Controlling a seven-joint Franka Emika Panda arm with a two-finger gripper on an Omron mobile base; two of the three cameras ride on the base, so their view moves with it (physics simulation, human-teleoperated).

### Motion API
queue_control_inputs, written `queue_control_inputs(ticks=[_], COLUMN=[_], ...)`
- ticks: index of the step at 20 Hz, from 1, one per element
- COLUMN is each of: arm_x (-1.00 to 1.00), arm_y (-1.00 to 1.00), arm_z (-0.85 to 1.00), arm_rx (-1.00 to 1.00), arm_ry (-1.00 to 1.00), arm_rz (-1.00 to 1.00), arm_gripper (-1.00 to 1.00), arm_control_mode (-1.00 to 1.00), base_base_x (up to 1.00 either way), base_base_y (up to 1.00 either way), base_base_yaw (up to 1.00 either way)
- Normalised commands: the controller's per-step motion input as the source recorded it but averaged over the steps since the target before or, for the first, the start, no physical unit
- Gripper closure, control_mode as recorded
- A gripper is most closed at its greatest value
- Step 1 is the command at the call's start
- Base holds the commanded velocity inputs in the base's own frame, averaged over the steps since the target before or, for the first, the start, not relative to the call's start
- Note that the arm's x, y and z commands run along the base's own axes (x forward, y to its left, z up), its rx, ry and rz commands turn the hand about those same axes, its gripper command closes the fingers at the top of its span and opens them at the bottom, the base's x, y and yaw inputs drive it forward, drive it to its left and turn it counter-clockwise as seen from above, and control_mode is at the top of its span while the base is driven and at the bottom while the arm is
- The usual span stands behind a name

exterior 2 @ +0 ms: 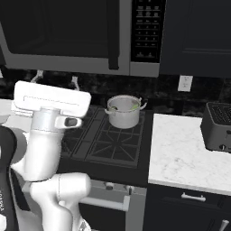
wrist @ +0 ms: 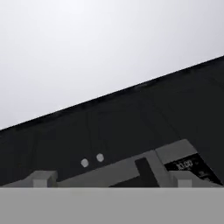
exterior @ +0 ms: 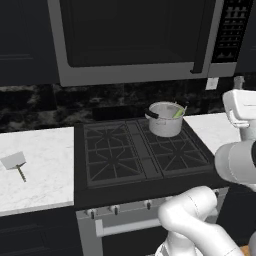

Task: Put the corn and cucumber in the pot. Retrieve the spatula and lightly stir the vegetables in the pot.

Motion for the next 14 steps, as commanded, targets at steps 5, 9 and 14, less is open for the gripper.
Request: queue_control_inputs(ticks=[5, 9, 14], arm_x=[-0.16, 0.00, 0.05], arm_y=[0.50, 0.63, 0.72], arm_z=[0.87, 0.75, 0.41], arm_rx=[-0.51, -0.67, -0.75], arm_ry=[-0.73, -0.52, -0.04], arm_rz=[0.00, 0.00, 0.00], arm_gripper=[-1.00, -1.00, -1.00], arm_control_mode=[-1.00, -1.00, -1.00], base_base_x=[0.00, 0.00, 0.00], base_base_y=[0.00, 0.00, 0.00], base_base_yaw=[0.00, 0.00, 0.00])
